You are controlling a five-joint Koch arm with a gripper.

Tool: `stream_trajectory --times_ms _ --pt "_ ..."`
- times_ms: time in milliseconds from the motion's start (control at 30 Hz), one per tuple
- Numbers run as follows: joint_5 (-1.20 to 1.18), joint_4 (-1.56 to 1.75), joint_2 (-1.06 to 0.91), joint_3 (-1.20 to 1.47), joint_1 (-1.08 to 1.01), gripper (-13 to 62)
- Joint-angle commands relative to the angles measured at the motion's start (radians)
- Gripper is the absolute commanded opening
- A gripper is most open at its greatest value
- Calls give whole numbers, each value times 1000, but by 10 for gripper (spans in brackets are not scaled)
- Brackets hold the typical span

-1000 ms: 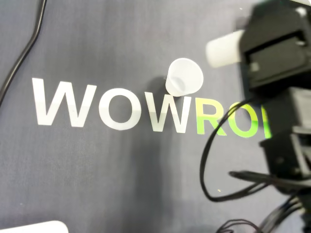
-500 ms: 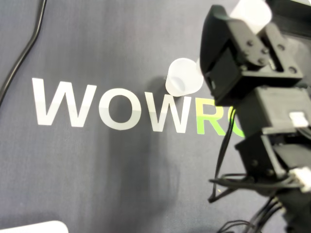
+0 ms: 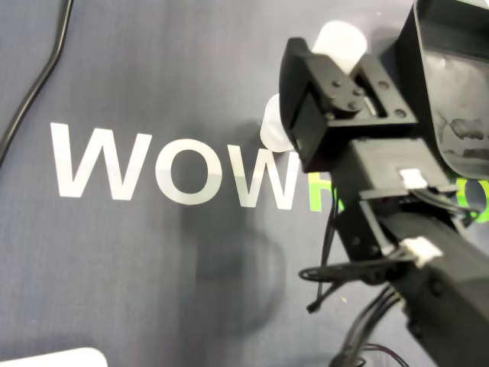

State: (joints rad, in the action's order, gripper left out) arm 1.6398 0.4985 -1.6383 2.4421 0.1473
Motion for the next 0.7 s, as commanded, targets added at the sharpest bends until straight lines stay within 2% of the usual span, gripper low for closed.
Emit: stream_trajectory --times_ms 0,667 --pt "9 107 8 -31 -2 30" --pt "9 121 74 -2 -14 33"
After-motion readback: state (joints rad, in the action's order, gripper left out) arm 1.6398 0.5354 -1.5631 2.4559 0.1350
